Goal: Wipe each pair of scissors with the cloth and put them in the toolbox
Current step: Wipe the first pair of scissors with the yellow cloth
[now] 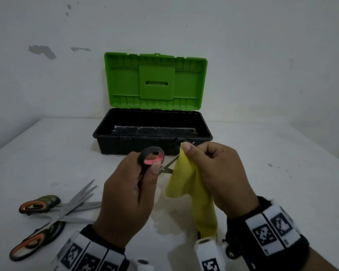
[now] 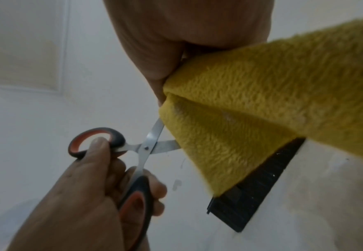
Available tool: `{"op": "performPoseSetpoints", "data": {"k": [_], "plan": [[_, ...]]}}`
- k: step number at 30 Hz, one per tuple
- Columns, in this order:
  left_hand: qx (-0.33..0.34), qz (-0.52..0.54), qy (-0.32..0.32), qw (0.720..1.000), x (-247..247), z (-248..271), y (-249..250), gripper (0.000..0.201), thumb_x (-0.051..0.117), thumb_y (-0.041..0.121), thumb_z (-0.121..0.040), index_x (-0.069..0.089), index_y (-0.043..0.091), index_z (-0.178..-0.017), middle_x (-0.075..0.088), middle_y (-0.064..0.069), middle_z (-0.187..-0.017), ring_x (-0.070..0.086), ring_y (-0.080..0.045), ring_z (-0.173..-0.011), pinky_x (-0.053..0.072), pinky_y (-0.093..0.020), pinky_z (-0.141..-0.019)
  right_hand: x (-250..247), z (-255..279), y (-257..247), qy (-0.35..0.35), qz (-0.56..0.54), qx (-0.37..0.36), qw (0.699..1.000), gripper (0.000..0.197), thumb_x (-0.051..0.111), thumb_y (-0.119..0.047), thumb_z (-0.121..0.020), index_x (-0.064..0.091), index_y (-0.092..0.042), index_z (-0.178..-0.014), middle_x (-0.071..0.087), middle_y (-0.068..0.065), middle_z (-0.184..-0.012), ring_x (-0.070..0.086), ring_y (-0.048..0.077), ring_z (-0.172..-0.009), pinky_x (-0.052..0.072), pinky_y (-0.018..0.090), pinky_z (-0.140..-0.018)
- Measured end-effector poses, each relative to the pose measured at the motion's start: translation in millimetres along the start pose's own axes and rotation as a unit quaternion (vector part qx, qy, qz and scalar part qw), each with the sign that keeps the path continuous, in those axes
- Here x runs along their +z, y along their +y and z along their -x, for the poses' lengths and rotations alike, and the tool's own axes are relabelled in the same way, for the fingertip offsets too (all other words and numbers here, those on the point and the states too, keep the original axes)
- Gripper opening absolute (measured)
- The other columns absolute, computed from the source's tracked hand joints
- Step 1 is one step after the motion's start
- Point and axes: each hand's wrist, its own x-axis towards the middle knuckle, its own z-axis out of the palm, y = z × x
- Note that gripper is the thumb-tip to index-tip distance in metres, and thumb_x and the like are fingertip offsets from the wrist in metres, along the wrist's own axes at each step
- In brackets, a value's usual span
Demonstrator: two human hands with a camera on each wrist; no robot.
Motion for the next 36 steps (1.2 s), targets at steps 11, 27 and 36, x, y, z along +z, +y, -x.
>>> {"op": "performPoseSetpoints", "data": {"k": [11,27,36], "plan": [[0.034,-0.021,-0.003,0.999,-1,-2,-3,0.028,0.04,0.033,-0.101,0.056,0.011,-0.096,0.056,-0.002,-0.066,0.055,-0.013,-0.053,0.043,-0.027,-0.052,-3,-10,1,0.029,-0.035,0.018,0.999,0.045,0.077,-0.041,-0.084,0.06,-0.008,-0.058,0.055,0.011,-0.056,0.052,0.014,-0.056,0.047,0.035,-0.055],[-0.022,-0.022,0.036,0.999,11,-7,2,0.018,0.045,0.022,-0.097,0.058,0.012,-0.092,0.047,0.017,-0.072,0.052,-0.002,-0.065,0.04,-0.005,-0.059,19,16,-4,-0.083,-0.001,-0.048,0.995,0.032,0.075,-0.036,-0.086,0.067,-0.013,-0.066,0.065,0.003,-0.062,0.056,0.01,-0.056,0.046,0.025,-0.054],[-0.011,-0.042,0.052,0.998,7,-6,1,0.015,0.047,0.019,-0.095,0.059,0.011,-0.093,0.048,0.019,-0.077,0.05,0.014,-0.075,0.036,0.001,-0.068,27,24,-9,-0.121,-0.032,-0.048,0.991,0.027,0.072,-0.029,-0.09,0.066,-0.021,-0.065,0.063,-0.011,-0.06,0.056,0.002,-0.058,0.046,0.02,-0.058]]}}
